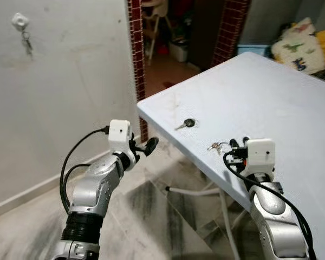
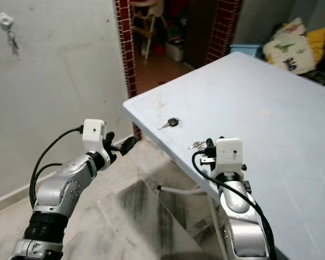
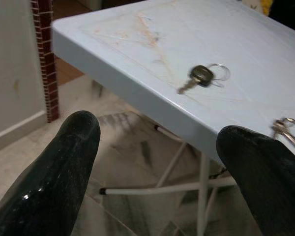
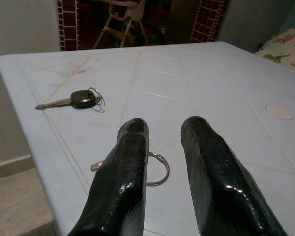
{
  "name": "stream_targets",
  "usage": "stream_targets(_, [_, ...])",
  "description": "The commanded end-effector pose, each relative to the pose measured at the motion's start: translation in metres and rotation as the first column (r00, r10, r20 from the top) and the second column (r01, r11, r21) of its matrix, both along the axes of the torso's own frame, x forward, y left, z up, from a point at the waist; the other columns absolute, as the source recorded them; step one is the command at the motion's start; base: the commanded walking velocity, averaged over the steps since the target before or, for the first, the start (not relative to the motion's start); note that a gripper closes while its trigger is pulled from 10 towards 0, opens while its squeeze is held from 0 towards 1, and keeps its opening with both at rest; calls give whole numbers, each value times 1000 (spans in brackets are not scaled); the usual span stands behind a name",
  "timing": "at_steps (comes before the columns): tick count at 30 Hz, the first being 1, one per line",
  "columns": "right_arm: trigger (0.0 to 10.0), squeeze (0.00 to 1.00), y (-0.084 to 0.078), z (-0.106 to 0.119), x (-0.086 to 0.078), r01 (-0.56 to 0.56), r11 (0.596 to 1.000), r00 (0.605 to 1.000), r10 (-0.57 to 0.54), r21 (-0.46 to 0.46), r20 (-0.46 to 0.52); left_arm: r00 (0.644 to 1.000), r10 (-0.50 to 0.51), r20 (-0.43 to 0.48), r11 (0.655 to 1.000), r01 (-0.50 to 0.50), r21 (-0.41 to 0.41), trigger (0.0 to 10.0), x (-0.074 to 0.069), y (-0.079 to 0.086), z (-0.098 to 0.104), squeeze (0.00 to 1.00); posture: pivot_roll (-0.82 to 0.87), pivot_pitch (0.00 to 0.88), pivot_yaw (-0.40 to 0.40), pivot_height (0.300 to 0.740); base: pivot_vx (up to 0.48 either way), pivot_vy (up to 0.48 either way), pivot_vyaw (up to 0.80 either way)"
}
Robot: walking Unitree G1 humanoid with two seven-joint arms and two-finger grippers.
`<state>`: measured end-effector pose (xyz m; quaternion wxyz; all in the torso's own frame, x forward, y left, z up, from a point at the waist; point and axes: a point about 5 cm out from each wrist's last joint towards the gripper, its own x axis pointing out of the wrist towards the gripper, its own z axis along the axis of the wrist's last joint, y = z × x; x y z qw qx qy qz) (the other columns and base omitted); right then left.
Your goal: Hang keys on a hook
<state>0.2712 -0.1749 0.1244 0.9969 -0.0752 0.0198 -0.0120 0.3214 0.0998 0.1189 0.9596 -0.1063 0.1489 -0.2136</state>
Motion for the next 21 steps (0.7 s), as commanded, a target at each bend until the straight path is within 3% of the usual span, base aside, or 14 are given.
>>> stream_targets(1, [10000,0,-2,1,0,8,1000,1000,-8,1,2,1000,-6,24,1000,6,-4,10000,0,-1,6,0,2,0,5,740,0,-266,0])
stream_targets(14, [10000,0,-2,-2,-1,10,1000,1000,-10,0,-7,1000,-1,23,1000,2,-21,10000,1,-1,6,0,0,0,7,740,0,-342,0])
stream_targets(21, [10000,0,0,-8,-3,-7,1000,999,8,15,-43,1000,21,7,1000,-21,-7,10000,0,3,3,0,1,0,7,740,0,0,0])
